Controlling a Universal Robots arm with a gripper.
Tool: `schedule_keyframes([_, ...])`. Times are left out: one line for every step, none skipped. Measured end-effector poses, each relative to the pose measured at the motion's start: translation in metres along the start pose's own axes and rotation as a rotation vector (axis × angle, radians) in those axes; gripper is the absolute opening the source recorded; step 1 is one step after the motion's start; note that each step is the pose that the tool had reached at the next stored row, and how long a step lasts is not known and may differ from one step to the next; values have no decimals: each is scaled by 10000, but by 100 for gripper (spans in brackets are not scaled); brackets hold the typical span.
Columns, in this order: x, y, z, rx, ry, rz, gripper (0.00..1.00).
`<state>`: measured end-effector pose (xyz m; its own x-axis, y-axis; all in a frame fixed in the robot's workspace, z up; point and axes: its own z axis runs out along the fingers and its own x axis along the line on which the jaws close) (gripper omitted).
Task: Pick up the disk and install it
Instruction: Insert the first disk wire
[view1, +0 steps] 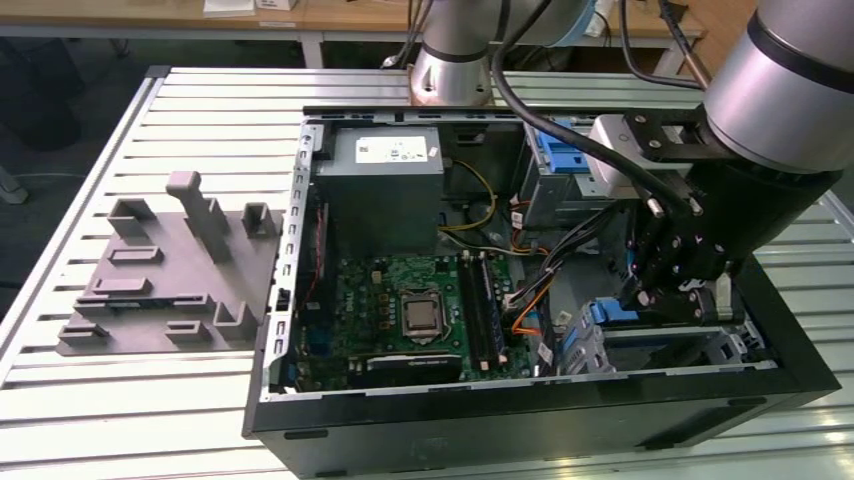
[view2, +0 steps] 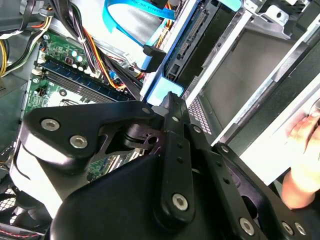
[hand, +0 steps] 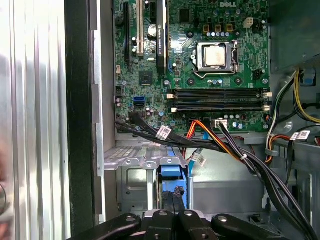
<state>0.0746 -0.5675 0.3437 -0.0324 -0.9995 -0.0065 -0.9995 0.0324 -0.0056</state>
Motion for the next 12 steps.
schedule_keyframes([0,0,0,0,1,0,11])
schedule_keyframes([0,0,0,0,-1,2,11])
schedule_keyframes([0,-1,0,0,0,1,11])
schedule_keyframes([0,-2,0,0,0,0,11])
schedule_keyframes([0,-3,0,0,-1,0,11])
schedule_keyframes([0,-9,1,0,0,-2,11])
schedule_keyframes([0,-25,1,0,-1,-1,11])
schedule_keyframes([-1,-49,2,0,-2,0,11])
schedule_keyframes([-2,-82,1,-1,-1,0,11])
schedule_keyframes([-4,-118,1,-1,0,0,11])
schedule_keyframes([-5,-162,2,-2,0,0,11])
schedule_keyframes([-7,-205,2,-2,-1,0,11])
